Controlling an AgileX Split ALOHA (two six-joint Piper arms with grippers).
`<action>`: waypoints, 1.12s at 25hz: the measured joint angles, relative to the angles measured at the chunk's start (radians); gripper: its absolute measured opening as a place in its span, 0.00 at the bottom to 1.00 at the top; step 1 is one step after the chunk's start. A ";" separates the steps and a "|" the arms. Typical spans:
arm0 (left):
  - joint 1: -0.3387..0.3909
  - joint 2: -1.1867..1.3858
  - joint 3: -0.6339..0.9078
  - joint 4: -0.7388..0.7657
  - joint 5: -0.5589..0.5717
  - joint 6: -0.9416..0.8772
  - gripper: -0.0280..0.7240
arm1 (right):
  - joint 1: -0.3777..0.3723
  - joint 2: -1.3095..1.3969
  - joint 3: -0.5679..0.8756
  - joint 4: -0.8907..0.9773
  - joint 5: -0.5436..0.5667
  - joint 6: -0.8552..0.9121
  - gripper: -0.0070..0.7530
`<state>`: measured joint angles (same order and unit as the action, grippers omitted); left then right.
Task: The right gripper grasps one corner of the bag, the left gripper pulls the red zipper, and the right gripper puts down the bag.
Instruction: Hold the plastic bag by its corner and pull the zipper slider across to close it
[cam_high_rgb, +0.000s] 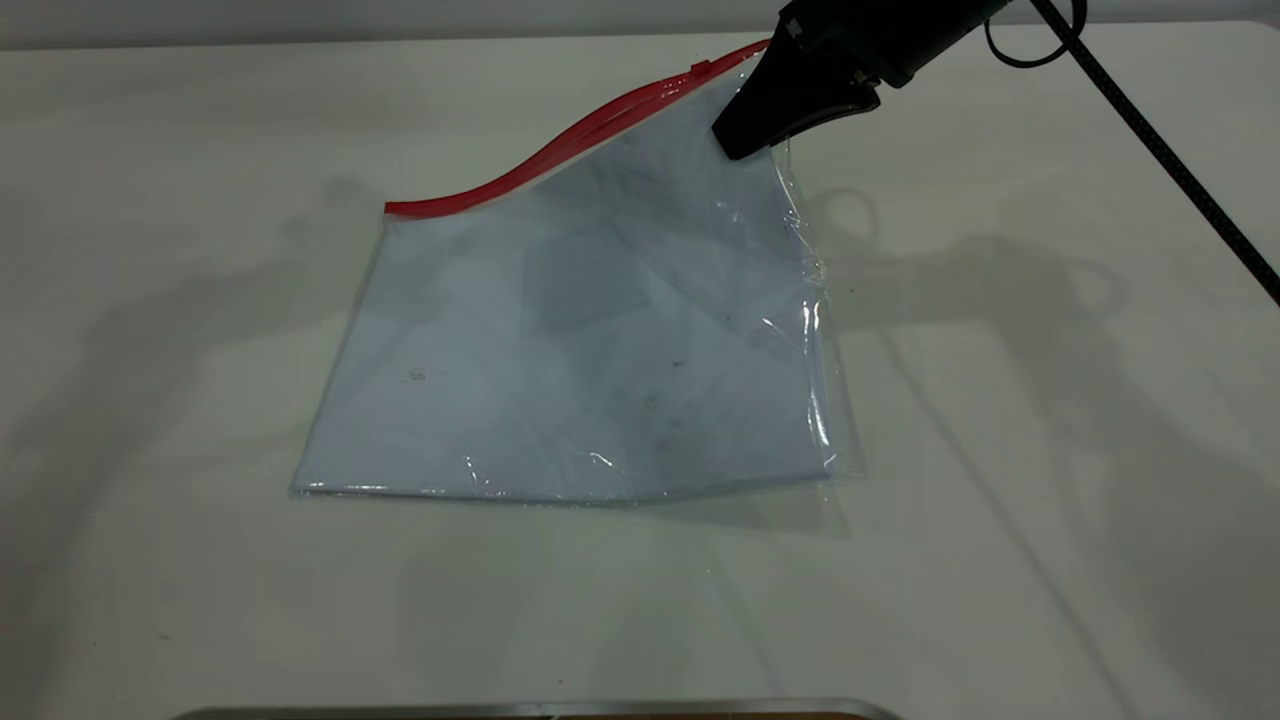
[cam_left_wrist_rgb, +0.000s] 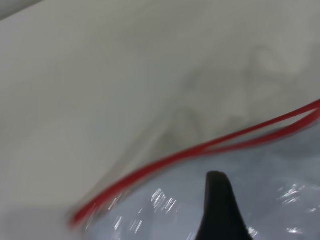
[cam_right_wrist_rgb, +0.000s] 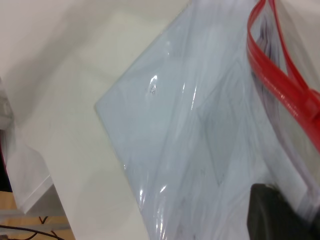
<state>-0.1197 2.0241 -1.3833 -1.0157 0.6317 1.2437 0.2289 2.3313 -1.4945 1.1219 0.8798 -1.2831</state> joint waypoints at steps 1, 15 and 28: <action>-0.007 0.043 -0.053 -0.020 0.047 0.036 0.76 | 0.000 0.000 0.000 0.000 0.000 0.000 0.05; -0.157 0.531 -0.631 -0.037 0.446 0.086 0.76 | 0.020 0.000 -0.002 0.001 0.005 -0.015 0.05; -0.197 0.583 -0.697 -0.077 0.455 0.058 0.70 | 0.021 0.000 -0.002 0.001 0.023 -0.019 0.05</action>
<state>-0.3164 2.6076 -2.0807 -1.0928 1.0866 1.3021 0.2503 2.3313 -1.4963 1.1230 0.9024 -1.3017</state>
